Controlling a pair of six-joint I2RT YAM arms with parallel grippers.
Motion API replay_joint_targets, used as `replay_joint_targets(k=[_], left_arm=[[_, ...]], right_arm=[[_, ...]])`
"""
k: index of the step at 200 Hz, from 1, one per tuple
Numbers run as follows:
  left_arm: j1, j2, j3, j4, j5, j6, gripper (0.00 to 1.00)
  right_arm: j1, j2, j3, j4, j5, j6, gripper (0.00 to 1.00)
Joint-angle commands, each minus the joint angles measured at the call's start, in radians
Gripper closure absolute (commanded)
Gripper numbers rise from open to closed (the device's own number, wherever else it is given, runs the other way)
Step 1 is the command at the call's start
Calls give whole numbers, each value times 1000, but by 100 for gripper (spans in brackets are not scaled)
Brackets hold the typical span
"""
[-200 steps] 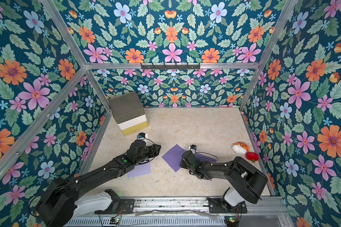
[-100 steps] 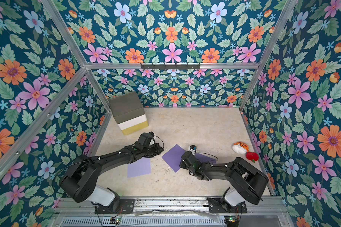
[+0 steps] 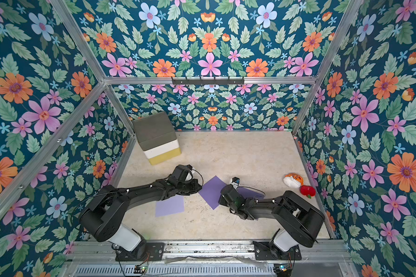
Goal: Fold the square paper diagonally
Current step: Fold the paper at the center of the board.
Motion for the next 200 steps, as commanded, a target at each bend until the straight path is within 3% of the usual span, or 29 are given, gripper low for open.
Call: replay_joint_targets(k=[1, 60, 112, 132, 146, 200], left_arm=[[-1, 23, 10, -29, -23, 12, 90], [-1, 104, 53, -39, -8, 22, 90], [-4, 156, 91, -139, -98, 50, 91], [-11, 167, 92, -156, -116, 51, 95], [-26, 167, 97, -181, -155, 67, 95], [-49, 181, 120, -230, -196, 91, 97]], right_arm=[[1, -1, 3, -31, 8, 6, 100], [3, 4, 2, -5, -17, -2, 100], [3, -27, -15, -8, -29, -1, 100], [-3, -39, -15, -14, -40, -9, 81], [-24, -50, -20, -12, -59, -18, 73], [-137, -84, -83, 77, -180, -47, 71]])
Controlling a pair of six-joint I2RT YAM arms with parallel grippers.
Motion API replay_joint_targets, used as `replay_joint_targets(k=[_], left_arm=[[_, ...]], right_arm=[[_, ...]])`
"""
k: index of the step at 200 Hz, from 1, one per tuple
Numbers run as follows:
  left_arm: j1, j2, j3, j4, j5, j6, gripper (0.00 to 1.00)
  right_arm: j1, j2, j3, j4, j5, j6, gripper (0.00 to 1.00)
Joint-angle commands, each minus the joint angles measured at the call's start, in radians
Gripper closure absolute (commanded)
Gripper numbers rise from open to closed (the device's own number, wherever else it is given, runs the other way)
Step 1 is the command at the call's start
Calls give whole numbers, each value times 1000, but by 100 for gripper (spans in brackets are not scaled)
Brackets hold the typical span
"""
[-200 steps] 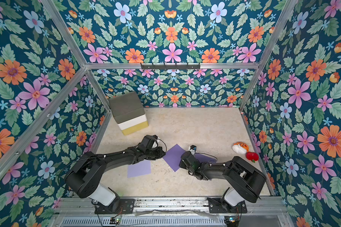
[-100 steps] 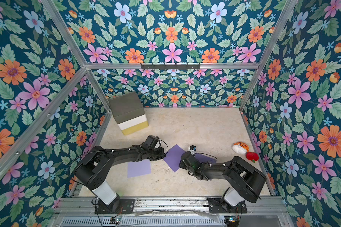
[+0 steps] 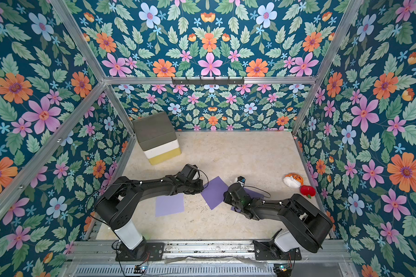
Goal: Fold the square paper diagonally
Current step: Fold the paper at the center of the board.
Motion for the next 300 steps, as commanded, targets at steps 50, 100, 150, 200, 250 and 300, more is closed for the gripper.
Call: replay_joint_targets(k=[50, 100, 150, 200, 250, 300], left_arm=[[-10, 37, 10, -153, -93, 37, 98], [-18, 43, 19, -169, -109, 49, 99], [-22, 56, 27, -178, -108, 51, 99], [-23, 62, 30, -185, -111, 53, 99], [-26, 59, 33, -186, -109, 55, 99], [-40, -42, 4, -107, -66, 66, 90]], right_arm=[[-58, -30, -48, 74, -102, -62, 71], [-137, -31, -72, 142, -200, -122, 73], [-203, -62, -93, 176, -287, -145, 73], [-216, -81, -93, 150, -290, -151, 79], [-216, -102, -89, 87, -236, -159, 89], [-218, -85, 77, -273, -146, -259, 100]])
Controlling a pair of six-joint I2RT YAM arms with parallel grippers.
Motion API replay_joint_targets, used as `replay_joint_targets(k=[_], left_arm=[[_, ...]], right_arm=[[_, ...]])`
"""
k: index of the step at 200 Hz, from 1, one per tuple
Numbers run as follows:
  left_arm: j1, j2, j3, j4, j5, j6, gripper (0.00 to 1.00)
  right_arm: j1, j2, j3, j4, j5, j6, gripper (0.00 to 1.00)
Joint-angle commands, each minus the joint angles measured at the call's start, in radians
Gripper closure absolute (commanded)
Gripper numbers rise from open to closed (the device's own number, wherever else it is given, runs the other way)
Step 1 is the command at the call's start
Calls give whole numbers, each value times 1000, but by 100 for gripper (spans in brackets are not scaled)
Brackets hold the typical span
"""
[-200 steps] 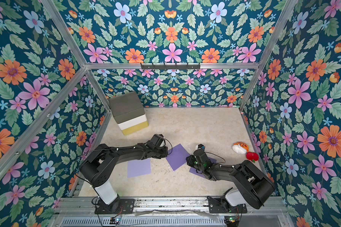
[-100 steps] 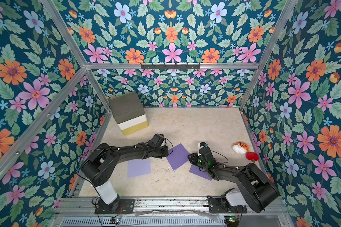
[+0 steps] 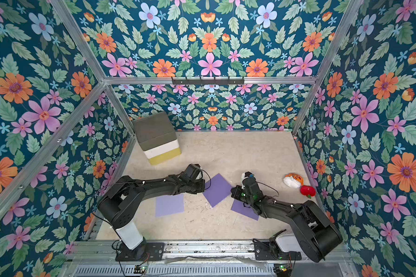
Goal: Fold the square paper diagonally
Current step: Fold the paper at the center of the board.
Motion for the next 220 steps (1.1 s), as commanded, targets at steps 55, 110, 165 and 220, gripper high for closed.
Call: replay_joint_targets(k=[55, 110, 165, 220], left_arm=[[-6, -62, -52, 27, 154, -19, 87], [-7, -89, -63, 47, 157, -14, 87], [-7, -65, -53, 40, 139, -22, 88], [-7, -49, -42, 55, 152, -24, 92]], right_arm=[[-1, 3, 275, -615, 217, -238, 100], [-8, 89, 384, -710, 196, -319, 100], [-8, 100, 446, -777, 186, -362, 100], [13, 92, 437, -774, 125, -375, 100]])
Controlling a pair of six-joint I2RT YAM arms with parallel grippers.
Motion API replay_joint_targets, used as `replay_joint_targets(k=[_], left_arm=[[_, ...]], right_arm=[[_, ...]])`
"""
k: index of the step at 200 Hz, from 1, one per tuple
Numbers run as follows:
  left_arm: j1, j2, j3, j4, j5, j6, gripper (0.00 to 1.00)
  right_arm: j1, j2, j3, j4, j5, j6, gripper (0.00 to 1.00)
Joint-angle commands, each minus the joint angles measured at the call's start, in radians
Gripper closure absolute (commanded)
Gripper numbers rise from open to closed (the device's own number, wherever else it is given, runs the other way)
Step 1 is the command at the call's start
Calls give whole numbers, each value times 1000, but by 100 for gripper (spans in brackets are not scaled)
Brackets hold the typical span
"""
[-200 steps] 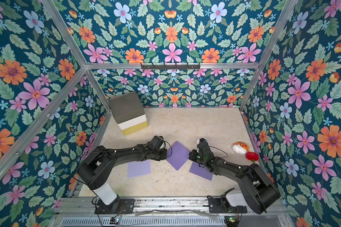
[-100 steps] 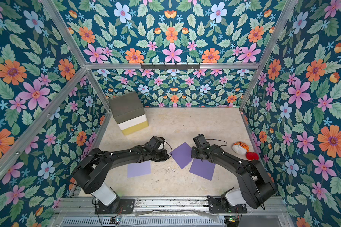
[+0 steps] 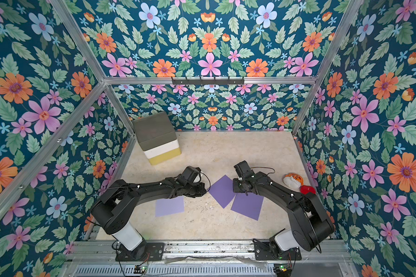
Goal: Fold the square paper diagonally
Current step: Fold the paper at the center of the board.
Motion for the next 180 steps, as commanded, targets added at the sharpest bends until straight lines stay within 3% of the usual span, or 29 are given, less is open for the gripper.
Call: replay_joint_targets(k=[1, 180], left_arm=[[1, 0, 9, 17, 3, 3, 92], [-1, 49, 25, -55, -40, 27, 97]], right_arm=[[13, -2, 0, -13, -33, -15, 100], [25, -19, -5, -6, -21, -6, 100]])
